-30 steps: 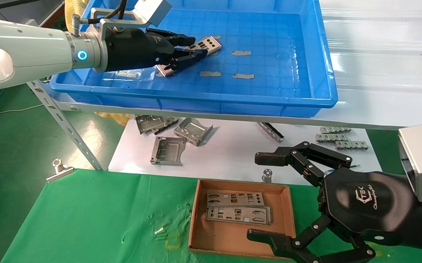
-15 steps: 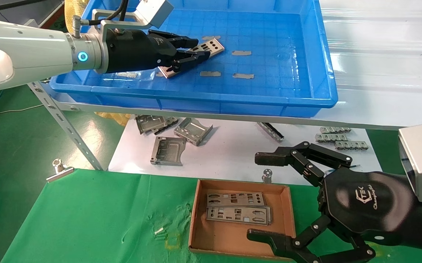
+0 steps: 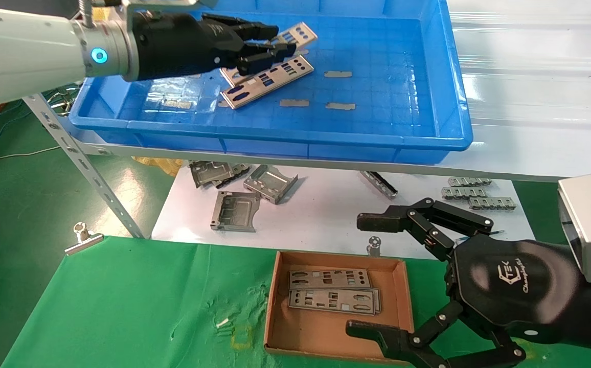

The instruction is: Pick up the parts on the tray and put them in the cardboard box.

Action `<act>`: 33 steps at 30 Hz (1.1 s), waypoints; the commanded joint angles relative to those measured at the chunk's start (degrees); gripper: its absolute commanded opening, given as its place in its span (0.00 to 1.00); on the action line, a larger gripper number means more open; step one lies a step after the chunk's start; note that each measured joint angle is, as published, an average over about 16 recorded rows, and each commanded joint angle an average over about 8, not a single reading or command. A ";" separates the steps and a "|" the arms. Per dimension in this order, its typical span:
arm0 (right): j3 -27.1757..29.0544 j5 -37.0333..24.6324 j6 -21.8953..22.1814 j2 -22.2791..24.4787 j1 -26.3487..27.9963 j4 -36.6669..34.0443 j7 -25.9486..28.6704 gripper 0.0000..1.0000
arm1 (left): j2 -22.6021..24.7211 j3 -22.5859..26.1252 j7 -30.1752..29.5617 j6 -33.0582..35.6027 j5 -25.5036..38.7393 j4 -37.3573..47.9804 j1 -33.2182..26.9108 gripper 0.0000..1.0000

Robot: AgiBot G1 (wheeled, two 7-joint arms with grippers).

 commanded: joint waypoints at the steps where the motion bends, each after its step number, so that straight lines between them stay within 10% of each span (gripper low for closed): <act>1: 0.00 0.00 0.00 0.00 0.00 0.00 0.00 1.00 | -0.18 -0.14 0.19 0.46 -0.23 0.20 -0.37 0.00; 21: -0.01 0.00 0.00 0.00 0.00 0.00 0.00 1.00 | -7.62 -1.88 5.63 24.62 -3.53 -2.60 1.03 0.00; 33: -0.01 0.01 0.00 0.00 0.00 0.00 0.00 1.00 | -13.44 2.69 1.98 27.66 -9.69 -26.01 19.22 0.00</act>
